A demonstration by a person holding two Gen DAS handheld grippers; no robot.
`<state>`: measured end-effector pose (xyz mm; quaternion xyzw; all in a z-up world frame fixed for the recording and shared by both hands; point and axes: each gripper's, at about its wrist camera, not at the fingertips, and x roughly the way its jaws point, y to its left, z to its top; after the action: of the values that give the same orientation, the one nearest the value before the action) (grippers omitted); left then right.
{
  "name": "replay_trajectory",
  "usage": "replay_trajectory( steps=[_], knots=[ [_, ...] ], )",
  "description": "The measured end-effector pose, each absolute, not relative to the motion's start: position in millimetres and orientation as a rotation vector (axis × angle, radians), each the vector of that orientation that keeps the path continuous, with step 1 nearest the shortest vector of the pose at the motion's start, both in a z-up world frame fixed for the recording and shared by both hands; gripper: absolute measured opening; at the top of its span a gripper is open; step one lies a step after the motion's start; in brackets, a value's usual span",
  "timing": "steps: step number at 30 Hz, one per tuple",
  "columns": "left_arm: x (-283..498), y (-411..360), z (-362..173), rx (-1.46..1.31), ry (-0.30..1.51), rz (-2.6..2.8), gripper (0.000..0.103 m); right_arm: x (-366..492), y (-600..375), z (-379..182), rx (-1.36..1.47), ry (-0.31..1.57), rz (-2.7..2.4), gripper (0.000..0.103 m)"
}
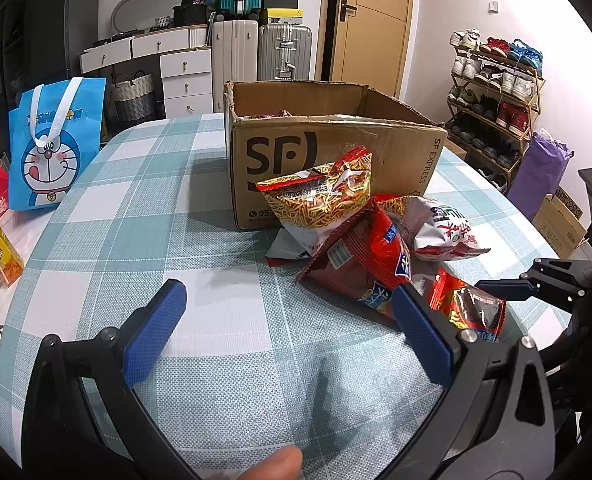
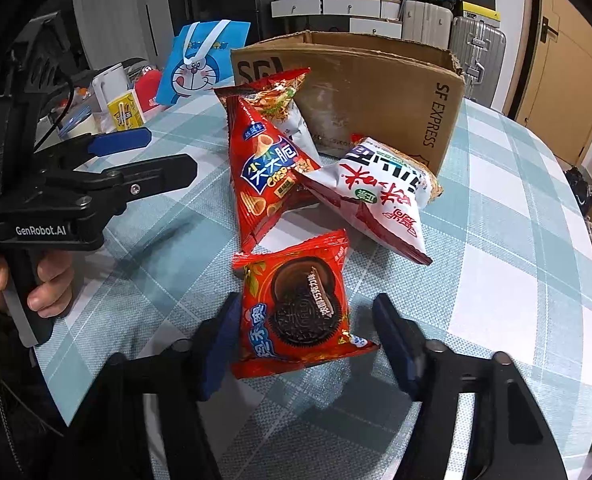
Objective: Organize snacks
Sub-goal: 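Move both tools back toward the remaining snack pile, then grasp the red cookie pack with the right gripper while the left grasps a red chip bag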
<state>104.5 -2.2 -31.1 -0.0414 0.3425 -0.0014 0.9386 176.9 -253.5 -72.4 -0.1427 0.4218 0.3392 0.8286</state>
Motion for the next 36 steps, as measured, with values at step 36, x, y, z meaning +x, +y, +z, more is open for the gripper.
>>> replay_trajectory(
  steps=[36],
  knots=[
    [168, -54, -51, 0.026, 0.826, -0.091, 0.084, 195, -317, -21, -0.092, 0.725, 0.643, 0.047]
  ],
)
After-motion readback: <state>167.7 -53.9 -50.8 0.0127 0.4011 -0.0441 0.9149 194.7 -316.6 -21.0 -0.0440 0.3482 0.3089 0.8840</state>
